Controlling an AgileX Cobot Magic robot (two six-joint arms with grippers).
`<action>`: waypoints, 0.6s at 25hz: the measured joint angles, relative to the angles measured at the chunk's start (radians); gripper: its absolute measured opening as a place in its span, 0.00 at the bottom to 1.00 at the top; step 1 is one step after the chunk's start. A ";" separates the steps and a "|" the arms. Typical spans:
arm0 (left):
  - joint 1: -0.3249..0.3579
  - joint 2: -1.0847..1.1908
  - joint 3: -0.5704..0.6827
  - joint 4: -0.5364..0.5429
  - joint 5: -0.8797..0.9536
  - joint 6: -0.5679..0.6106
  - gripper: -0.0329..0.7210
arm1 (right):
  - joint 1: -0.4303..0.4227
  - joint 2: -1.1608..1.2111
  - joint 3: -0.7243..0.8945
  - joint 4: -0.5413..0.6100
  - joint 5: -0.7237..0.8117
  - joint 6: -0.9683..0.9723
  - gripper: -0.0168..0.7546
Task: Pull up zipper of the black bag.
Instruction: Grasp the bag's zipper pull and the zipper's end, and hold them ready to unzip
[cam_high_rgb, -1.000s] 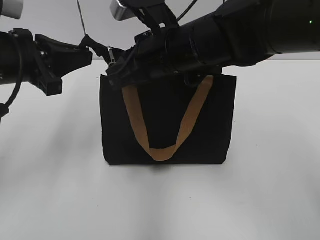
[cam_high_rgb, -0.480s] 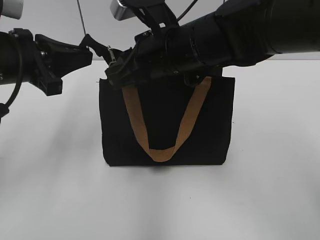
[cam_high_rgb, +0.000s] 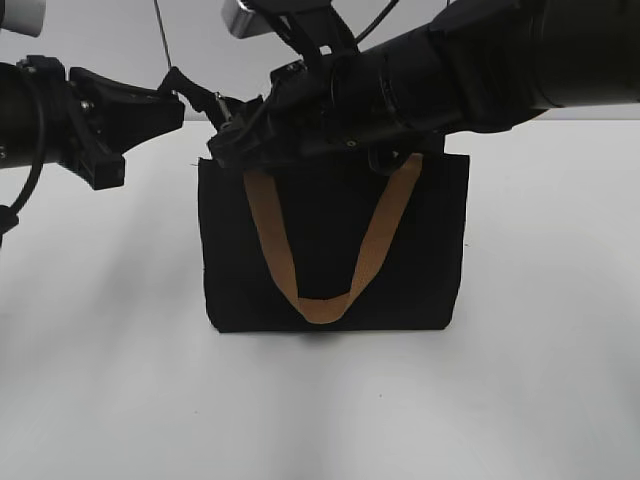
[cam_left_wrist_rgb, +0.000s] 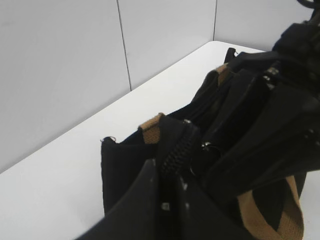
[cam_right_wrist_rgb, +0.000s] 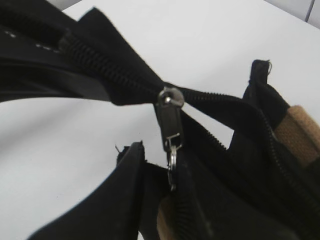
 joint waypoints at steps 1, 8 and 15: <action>0.000 0.000 0.000 0.000 0.000 0.000 0.08 | 0.000 0.000 0.000 0.000 0.000 0.004 0.24; 0.000 0.000 0.000 0.000 0.000 0.000 0.08 | 0.000 0.000 0.000 0.000 0.000 0.008 0.33; 0.000 0.000 0.000 0.000 0.000 0.000 0.08 | 0.000 -0.021 0.000 0.000 0.000 0.008 0.29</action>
